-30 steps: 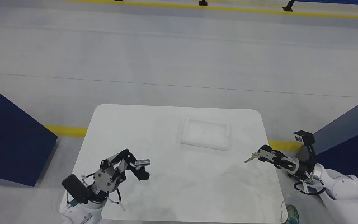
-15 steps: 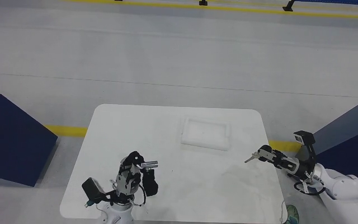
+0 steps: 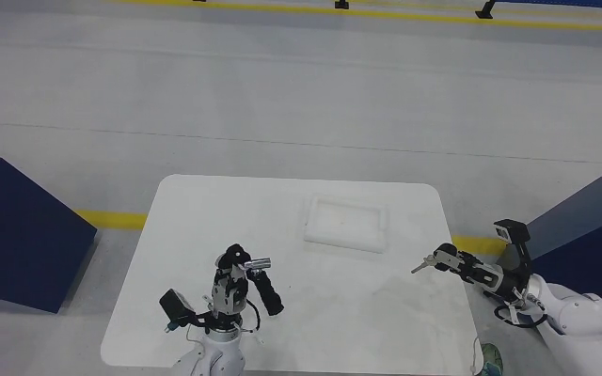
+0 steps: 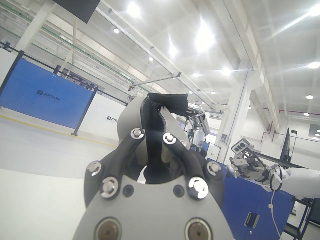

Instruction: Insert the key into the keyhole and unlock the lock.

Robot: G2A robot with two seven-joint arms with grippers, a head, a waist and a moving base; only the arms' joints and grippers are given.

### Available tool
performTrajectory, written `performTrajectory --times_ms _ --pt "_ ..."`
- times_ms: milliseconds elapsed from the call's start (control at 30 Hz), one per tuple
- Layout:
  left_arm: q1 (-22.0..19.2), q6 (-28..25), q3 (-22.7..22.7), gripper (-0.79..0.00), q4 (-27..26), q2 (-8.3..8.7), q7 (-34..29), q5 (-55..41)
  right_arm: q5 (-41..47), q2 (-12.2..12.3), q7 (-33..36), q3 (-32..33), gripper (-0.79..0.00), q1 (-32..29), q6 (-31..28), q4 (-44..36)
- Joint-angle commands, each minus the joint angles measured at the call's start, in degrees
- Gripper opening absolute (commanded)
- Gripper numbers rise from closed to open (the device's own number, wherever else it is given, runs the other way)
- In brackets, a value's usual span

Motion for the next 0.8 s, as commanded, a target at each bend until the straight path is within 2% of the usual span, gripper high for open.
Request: performTrajectory --times_ms 0,400,767 --pt "-0.39 -0.41 0.62 -0.785 1.26 -0.58 0.62 -0.42 0.00 0.00 0.00 0.00 -0.785 0.00 0.00 0.00" --pt "-3.10 -2.14 2.62 -0.785 7.81 -3.71 3.13 -1.71 0.00 0.00 0.00 0.00 -0.785 0.00 0.00 0.00" --pt "-3.10 -2.14 2.62 -0.785 7.81 -3.71 3.13 -1.71 -0.02 -0.03 -0.21 -0.09 -0.785 -0.07 0.35 -0.09"
